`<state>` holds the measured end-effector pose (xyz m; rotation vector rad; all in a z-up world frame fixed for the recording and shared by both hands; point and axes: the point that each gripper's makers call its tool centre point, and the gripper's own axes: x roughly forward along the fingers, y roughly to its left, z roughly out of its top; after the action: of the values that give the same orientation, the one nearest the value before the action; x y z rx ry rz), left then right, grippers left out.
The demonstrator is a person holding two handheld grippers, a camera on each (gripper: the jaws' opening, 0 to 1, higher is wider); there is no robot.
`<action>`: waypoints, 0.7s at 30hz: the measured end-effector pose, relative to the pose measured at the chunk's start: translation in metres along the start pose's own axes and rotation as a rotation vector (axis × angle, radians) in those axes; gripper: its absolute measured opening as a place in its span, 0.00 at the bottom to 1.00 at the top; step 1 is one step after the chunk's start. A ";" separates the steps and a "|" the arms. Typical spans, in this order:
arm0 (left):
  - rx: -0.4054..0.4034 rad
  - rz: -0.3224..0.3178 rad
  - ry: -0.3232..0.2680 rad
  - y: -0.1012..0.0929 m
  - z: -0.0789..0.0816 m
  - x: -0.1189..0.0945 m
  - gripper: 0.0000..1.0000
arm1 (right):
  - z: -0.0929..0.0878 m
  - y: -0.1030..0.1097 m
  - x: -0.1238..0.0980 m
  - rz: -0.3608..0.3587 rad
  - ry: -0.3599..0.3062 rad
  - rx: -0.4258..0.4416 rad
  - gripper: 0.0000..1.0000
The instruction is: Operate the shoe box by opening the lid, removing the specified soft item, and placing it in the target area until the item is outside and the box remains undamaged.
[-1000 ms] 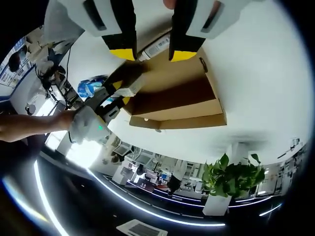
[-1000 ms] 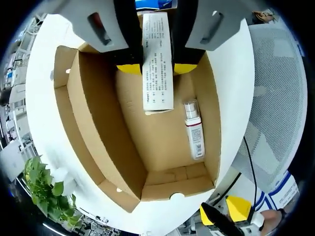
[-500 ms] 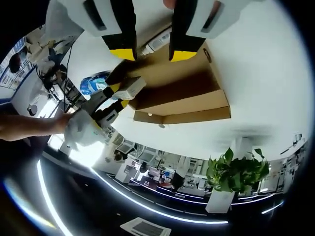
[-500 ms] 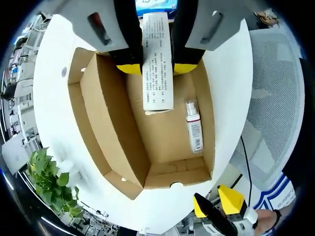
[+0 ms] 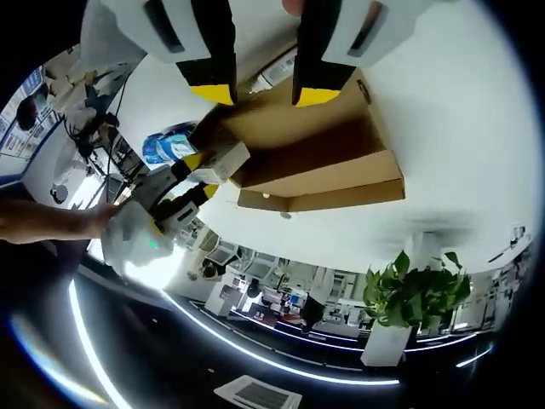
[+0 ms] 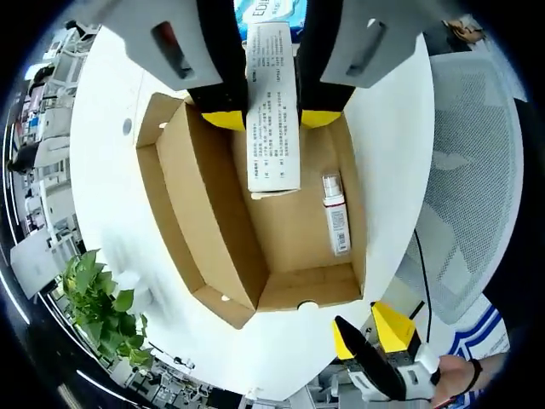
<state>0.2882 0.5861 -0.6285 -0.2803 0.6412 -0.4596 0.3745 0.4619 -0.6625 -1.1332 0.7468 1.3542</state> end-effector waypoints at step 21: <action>0.032 -0.029 0.004 -0.016 0.000 0.002 0.26 | -0.014 0.002 -0.045 -0.081 0.005 -0.053 0.18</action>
<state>0.2849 0.5708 -0.6230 -0.2589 0.6343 -0.4978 0.3697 0.4328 -0.6260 -1.1964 0.6656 1.3100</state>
